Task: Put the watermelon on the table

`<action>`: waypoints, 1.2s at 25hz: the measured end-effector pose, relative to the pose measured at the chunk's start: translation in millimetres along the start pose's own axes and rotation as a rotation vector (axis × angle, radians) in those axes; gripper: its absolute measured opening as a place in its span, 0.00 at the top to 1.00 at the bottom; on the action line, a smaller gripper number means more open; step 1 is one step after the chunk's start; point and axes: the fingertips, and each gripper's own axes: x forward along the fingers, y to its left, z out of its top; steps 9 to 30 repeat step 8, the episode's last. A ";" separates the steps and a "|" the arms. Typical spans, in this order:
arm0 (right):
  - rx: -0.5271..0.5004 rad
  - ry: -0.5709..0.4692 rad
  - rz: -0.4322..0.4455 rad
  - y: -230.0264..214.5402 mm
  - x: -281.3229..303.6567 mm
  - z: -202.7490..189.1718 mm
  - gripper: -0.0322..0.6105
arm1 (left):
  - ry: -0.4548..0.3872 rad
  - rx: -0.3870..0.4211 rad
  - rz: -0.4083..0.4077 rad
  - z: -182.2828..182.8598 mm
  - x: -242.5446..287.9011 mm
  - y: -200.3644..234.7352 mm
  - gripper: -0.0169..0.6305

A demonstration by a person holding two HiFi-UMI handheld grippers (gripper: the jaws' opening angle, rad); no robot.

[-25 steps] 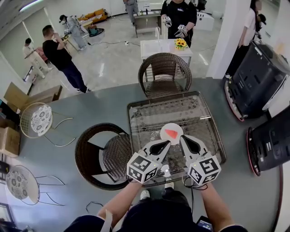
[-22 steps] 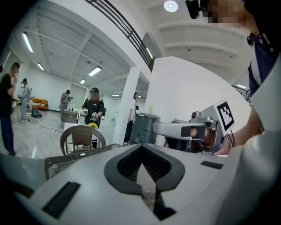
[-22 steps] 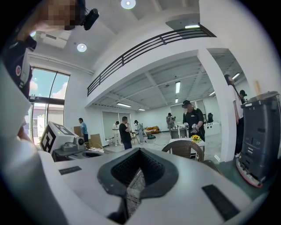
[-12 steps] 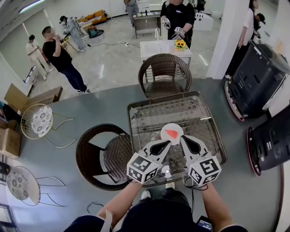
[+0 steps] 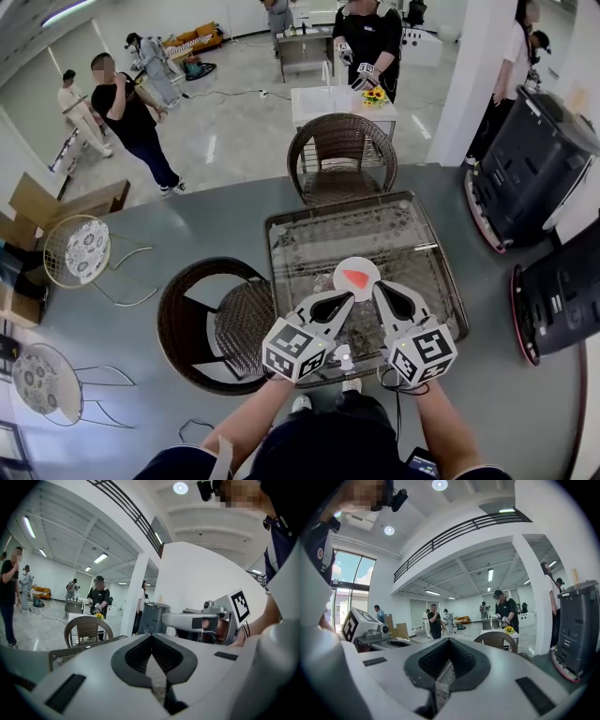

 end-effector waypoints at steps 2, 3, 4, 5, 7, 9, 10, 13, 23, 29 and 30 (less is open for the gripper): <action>-0.001 -0.001 0.000 0.6 0.4 0.7 0.95 | -0.001 0.000 0.000 0.2 -0.8 0.2 0.97; -0.002 -0.002 0.001 0.2 0.7 1.1 0.95 | -0.001 -0.001 0.000 0.3 -0.6 0.2 0.97; -0.002 -0.003 0.001 -0.5 0.8 1.6 0.95 | -0.001 -0.001 0.000 0.4 -0.2 0.1 0.97; -0.003 -0.003 0.001 -1.1 0.8 2.1 0.95 | -0.001 -0.002 0.001 0.7 0.2 0.1 0.97; -0.004 -0.005 0.001 -2.0 0.9 3.3 0.95 | -0.002 -0.002 0.003 1.4 1.0 0.1 0.97; -0.005 -0.006 0.002 -2.4 0.9 3.9 0.95 | -0.003 -0.002 0.003 1.8 1.2 0.1 0.97; -0.005 -0.006 0.002 -2.4 0.9 3.9 0.95 | -0.003 -0.002 0.003 1.8 1.2 0.1 0.97; -0.005 -0.006 0.002 -2.4 0.9 3.9 0.95 | -0.003 -0.002 0.003 1.8 1.2 0.1 0.97; -0.005 -0.006 0.002 -2.4 0.9 3.9 0.95 | -0.003 -0.002 0.003 1.8 1.2 0.1 0.97; -0.005 -0.006 0.002 -2.4 0.9 3.9 0.95 | -0.003 -0.002 0.003 1.8 1.2 0.1 0.97; -0.005 -0.006 0.002 -2.4 0.9 3.9 0.95 | -0.003 -0.002 0.003 1.8 1.2 0.1 0.97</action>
